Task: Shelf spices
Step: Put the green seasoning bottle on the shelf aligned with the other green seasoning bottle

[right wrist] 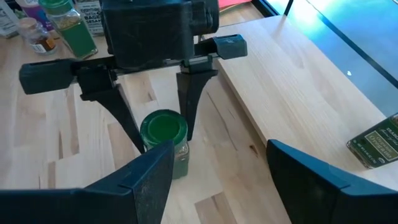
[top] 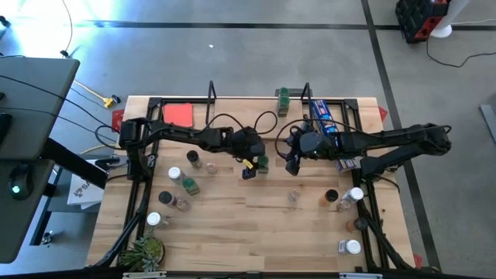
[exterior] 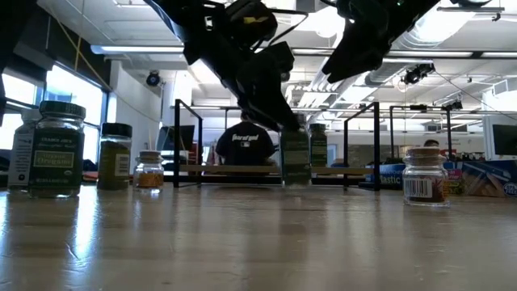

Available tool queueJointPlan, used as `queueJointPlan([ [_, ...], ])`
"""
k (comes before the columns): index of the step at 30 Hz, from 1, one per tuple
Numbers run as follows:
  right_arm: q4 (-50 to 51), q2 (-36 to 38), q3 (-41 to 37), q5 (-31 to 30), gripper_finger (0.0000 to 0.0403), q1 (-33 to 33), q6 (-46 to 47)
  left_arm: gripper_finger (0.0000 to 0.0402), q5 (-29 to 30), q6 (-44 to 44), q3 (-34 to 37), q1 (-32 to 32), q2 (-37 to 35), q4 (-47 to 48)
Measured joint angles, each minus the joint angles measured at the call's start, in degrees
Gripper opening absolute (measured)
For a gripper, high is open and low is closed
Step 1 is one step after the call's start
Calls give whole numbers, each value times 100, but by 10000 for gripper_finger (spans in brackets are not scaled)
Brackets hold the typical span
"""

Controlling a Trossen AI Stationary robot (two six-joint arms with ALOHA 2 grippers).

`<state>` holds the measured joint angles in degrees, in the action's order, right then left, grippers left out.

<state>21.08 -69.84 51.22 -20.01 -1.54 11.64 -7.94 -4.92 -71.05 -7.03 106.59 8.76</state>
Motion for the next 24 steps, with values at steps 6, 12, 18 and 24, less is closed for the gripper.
queueJointPlan([
  [6, 0, 0, 0, 175, 251, 0, 34, 275, -4, -20, 0, 4, 0, -78],
  [12, -57, -210, 0, 398, 251, 0, -34, 287, 9, -99, -205, 2, -273, 481],
  [18, -930, -970, 0, 984, 251, -83, -770, 287, 514, -398, -232, 3, -1148, 1605],
  [24, -2017, -1645, 0, 958, 251, -33, -914, 287, 902, -49, 440, 10, -1738, 1671],
])
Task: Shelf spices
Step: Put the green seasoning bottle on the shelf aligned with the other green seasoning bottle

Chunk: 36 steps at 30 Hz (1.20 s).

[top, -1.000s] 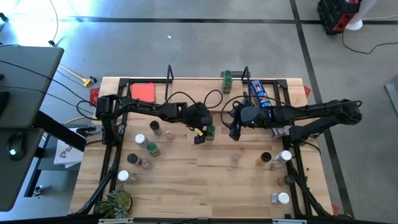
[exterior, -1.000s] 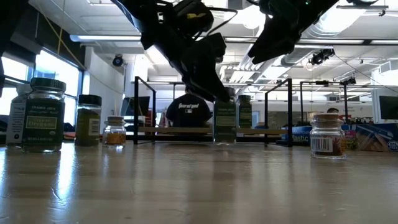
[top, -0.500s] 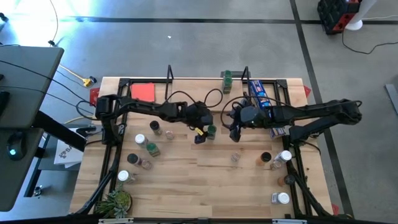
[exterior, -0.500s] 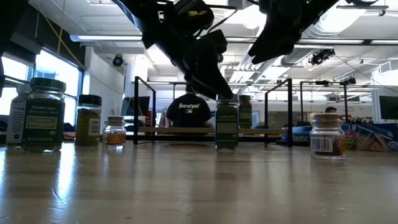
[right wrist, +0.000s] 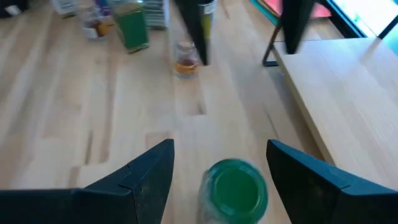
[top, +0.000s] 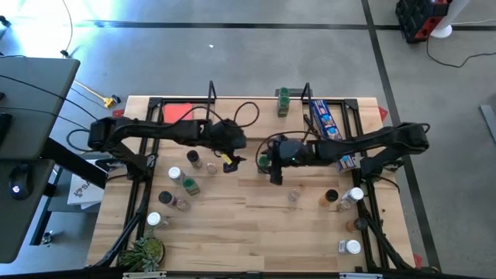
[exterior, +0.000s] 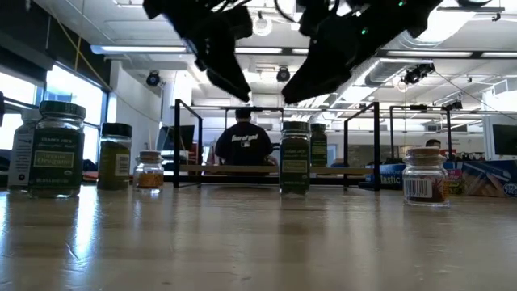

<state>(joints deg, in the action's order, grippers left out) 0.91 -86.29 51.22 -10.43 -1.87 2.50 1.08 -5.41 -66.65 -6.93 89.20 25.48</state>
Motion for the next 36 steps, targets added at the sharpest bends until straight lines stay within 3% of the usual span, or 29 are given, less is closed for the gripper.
queueJointPlan([
  [10, -55, -111, 2, 468, 277, 304, -155, 287, 240, 820, 1198, 149, -96, -1110],
  [19, 178, -196, 7, 466, 286, 341, 157, 287, 51, 1289, 1820, 424, 12, -3055],
  [28, 964, -658, 530, 301, 286, 335, 358, 287, 58, 1327, 1912, 593, 581, -4261],
  [36, 2296, -1136, 1352, 213, 272, 335, 369, 287, 99, 1442, 1892, 620, 1098, -4594],
])
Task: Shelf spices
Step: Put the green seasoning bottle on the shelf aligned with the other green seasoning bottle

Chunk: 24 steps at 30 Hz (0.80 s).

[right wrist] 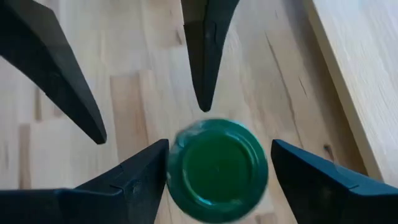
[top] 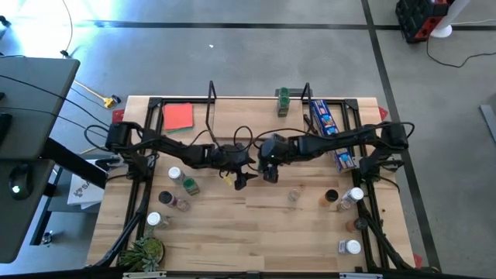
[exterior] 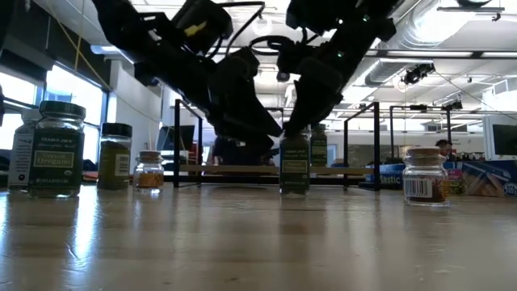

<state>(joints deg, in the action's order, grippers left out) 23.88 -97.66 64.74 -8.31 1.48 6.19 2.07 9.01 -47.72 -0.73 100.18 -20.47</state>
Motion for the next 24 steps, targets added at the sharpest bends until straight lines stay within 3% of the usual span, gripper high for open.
queueJointPlan([
  [7, 687, -101, 537, 193, 261, 9, -20, 287, -230, 147, -4, 6, 374, -612],
  [14, 1056, -102, 578, 511, 261, 55, -206, 287, -290, 276, -7, 8, 632, -1300],
  [24, 1260, -102, 574, 513, 261, 0, -838, 287, -300, 292, -7, 0, 638, -1408],
])
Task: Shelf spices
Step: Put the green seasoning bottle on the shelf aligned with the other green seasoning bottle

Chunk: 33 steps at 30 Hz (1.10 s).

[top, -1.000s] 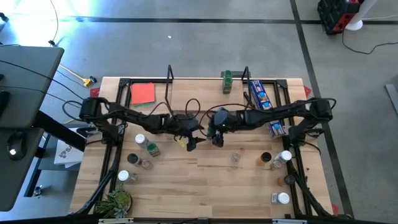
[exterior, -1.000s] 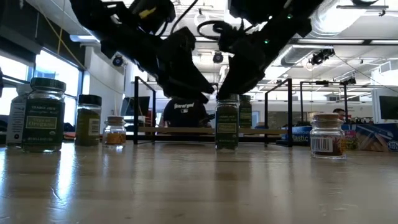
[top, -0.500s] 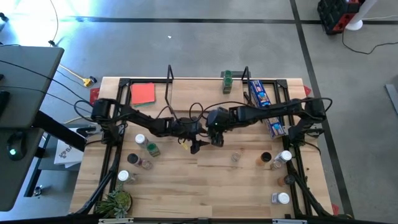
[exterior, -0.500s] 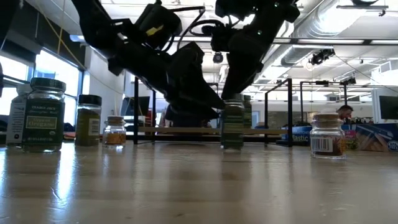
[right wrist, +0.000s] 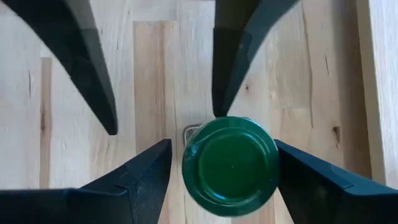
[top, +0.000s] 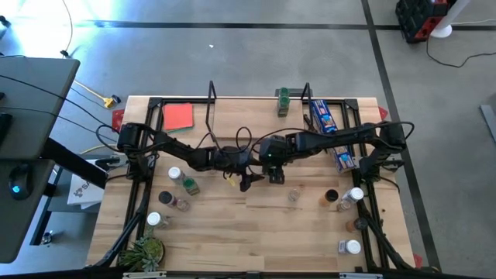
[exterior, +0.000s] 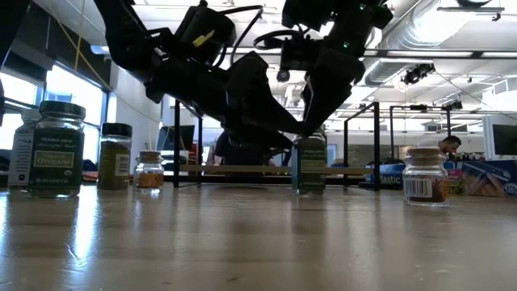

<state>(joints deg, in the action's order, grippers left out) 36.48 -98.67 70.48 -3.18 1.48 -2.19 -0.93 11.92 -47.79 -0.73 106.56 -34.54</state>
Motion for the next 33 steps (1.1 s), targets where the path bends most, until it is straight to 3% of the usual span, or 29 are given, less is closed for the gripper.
queueJointPlan([
  [13, 55, -35, -3, 151, 258, 4, -188, 287, 24, -153, -2, 0, 0, -227],
  [21, 102, -68, -4, 173, 191, 4, -158, 287, 37, -153, 0, 0, 0, -205],
  [24, 238, -10, -5, 190, 190, 9, 13, 287, 37, -107, -2, 0, -79, -32],
  [33, 769, 1177, -11, -235, 190, 746, -265, 287, 66, -240, -4, 4, -646, 660],
])
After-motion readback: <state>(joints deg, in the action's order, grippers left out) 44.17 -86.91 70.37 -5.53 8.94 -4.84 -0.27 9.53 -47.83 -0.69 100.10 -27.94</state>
